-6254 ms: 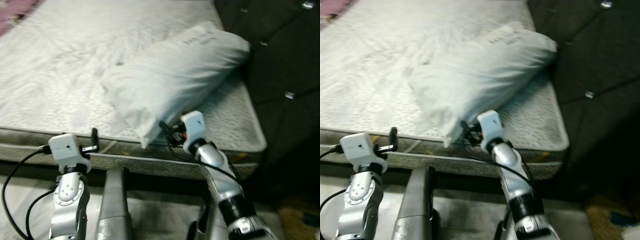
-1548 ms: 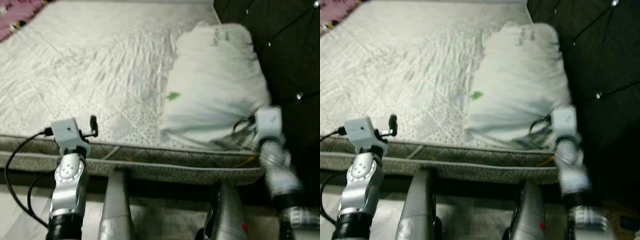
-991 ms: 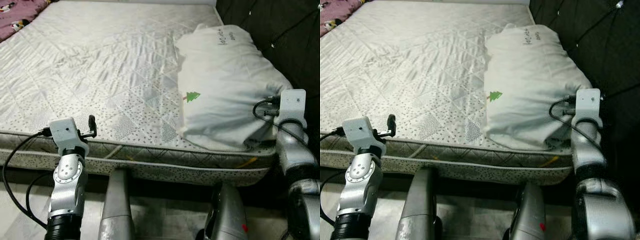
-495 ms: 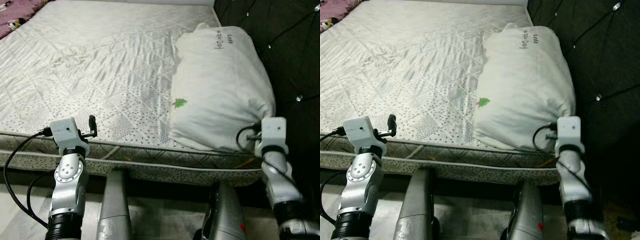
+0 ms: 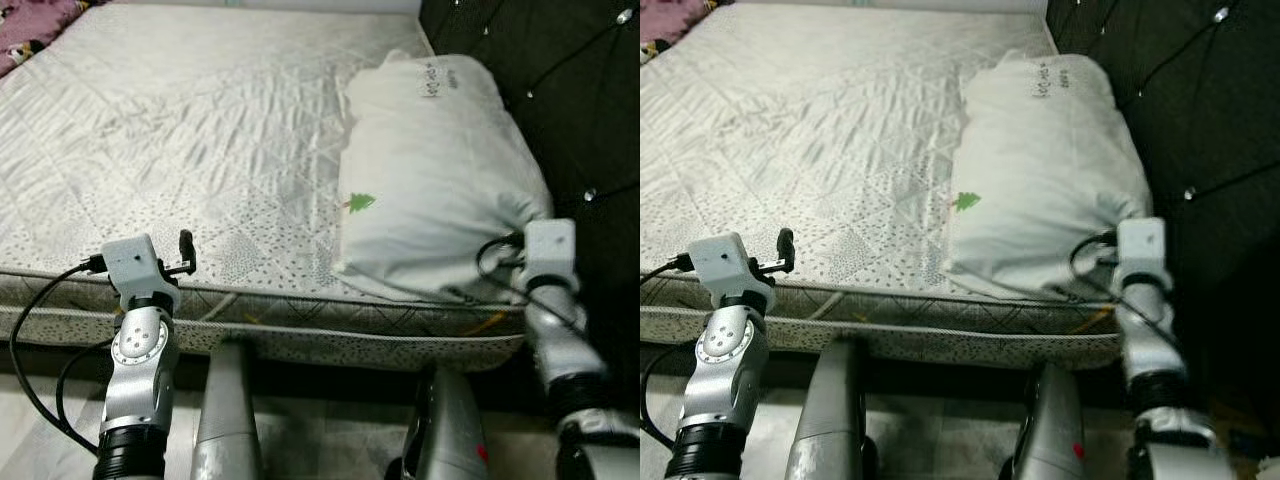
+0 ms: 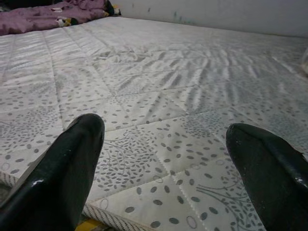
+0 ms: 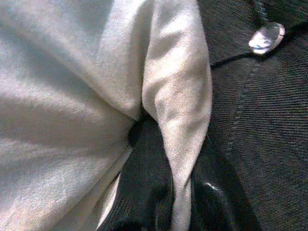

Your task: Clean up the room

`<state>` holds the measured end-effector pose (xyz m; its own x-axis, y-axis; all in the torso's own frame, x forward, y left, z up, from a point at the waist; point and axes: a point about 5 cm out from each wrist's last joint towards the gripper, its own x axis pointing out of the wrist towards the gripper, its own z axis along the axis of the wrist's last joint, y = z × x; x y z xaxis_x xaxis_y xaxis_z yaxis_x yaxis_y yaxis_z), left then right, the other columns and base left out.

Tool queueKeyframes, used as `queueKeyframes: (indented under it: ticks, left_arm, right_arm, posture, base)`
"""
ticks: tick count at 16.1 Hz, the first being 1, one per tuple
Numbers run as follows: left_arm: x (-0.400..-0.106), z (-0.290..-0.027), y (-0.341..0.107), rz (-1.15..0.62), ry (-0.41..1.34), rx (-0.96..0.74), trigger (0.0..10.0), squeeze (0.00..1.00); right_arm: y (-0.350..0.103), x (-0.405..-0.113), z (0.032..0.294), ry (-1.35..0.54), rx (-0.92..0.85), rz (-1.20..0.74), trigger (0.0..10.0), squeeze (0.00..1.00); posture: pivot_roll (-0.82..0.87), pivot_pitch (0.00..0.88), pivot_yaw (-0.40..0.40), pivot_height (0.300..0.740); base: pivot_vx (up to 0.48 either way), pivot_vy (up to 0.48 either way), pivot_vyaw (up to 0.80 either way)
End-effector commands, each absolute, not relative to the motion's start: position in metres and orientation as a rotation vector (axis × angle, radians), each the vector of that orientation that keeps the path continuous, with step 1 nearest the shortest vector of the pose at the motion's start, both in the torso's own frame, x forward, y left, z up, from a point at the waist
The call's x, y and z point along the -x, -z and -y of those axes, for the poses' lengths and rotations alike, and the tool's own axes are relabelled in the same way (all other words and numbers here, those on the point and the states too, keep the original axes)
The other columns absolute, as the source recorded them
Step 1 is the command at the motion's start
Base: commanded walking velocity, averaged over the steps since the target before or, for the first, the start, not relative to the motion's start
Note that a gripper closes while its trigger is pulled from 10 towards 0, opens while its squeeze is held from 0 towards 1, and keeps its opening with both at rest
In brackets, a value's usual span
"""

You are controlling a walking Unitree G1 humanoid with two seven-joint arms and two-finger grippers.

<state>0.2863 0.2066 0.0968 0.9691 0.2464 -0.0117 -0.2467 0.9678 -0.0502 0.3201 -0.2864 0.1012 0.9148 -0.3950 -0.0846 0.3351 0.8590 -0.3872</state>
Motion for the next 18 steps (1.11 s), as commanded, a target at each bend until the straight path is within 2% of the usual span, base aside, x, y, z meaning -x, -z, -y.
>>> queueKeyframes:
  ticks: [1,5,8,10,13,15,18]
  left_arm:
    - [-0.286,-0.208,-0.095,-0.006,-0.268,0.062,10.0,0.00]
    - [-0.289,-0.205,-0.096,-0.008,-0.232,0.046,10.0,0.00]
    - [-0.290,-0.205,-0.097,-0.008,-0.229,0.038,10.0,0.00]
    - [-0.289,-0.206,-0.097,-0.005,-0.237,0.037,10.0,0.00]
    - [-0.287,-0.210,-0.096,-0.005,-0.253,0.038,10.0,0.00]
    - [-0.288,-0.209,-0.096,-0.009,-0.238,0.029,10.0,0.00]
    - [-0.291,-0.208,-0.097,-0.009,-0.226,0.028,10.0,0.00]
  right_arm:
    - [-0.114,-0.319,0.308,0.480,0.368,-0.155,0.0,0.00]
    - [-0.141,-0.326,0.342,0.637,0.328,-0.128,0.0,0.00]
    - [-0.161,-0.333,0.349,0.668,0.339,-0.078,0.0,0.00]
    - [-0.150,-0.330,0.344,0.631,0.363,-0.098,0.0,0.00]
    - [-0.107,-0.303,0.338,0.581,0.393,-0.173,0.0,0.00]
    - [-0.073,-0.275,0.320,0.466,0.409,-0.243,0.0,0.00]
    - [-0.052,-0.245,0.294,0.361,0.406,-0.280,0.0,0.00]
  posture:
    - [0.06,0.000,-0.025,0.491]
    - [0.05,0.000,-0.005,0.491]
    - [0.05,0.000,-0.006,0.491]
    - [0.06,0.000,-0.020,0.491]
    - [0.05,0.000,-0.015,0.491]
    - [0.03,0.000,-0.006,0.491]
    - [0.02,0.000,0.004,0.491]
  base:
    - [0.000,0.000,0.00]
    - [0.000,0.000,0.00]
    - [0.000,0.000,0.00]
    - [0.000,0.000,0.00]
    - [0.000,0.000,0.00]
    - [0.000,0.000,0.00]
    - [0.000,0.000,0.00]
